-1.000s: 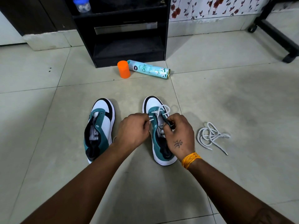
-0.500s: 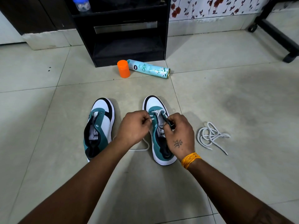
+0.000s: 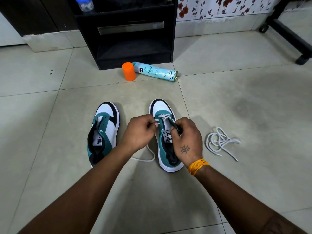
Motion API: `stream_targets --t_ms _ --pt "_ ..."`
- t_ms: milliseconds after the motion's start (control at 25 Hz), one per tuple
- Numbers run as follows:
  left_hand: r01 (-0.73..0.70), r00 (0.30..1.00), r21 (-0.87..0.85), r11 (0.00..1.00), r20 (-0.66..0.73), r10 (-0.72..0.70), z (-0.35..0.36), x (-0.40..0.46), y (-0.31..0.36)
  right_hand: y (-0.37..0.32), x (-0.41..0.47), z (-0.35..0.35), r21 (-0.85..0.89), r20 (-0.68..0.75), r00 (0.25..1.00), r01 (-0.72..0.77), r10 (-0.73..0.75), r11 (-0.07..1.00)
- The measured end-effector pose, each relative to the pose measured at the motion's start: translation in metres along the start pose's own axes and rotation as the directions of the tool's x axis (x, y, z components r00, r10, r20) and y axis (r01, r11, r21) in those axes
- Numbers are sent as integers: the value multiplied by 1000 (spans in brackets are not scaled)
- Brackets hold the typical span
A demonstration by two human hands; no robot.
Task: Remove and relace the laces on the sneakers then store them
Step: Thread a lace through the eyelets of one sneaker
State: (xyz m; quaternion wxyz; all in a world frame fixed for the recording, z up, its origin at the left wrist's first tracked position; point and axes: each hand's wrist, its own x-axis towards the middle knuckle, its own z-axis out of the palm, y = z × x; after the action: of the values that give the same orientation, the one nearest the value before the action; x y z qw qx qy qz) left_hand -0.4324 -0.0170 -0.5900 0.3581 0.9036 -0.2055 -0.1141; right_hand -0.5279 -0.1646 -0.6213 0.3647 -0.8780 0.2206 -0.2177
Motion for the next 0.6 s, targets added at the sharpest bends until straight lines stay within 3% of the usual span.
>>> stream_targets --t_ms 120,240,320,440,600 --pt "136 990 -291 947 13 -139 4 -3 -8 0 -1 1 14 -6 1000 -15 15 1000" --pt "175 983 -387 905 13 -184 4 -3 -13 1 -1 1 15 -6 1000 -17 17 1000" --pt "118 988 -284 952 -63 -141 3 -2 -11 0 -1 0 9 -3 1000 -12 12 1000" --pt "-33 990 51 998 -136 40 4 0 -6 -1 -1 0 0 1 1000 -13 13 1000" --pt "-117 973 178 977 -175 148 1 6 -5 -1 -1 0 -1 -4 1000 -4 4 1000"
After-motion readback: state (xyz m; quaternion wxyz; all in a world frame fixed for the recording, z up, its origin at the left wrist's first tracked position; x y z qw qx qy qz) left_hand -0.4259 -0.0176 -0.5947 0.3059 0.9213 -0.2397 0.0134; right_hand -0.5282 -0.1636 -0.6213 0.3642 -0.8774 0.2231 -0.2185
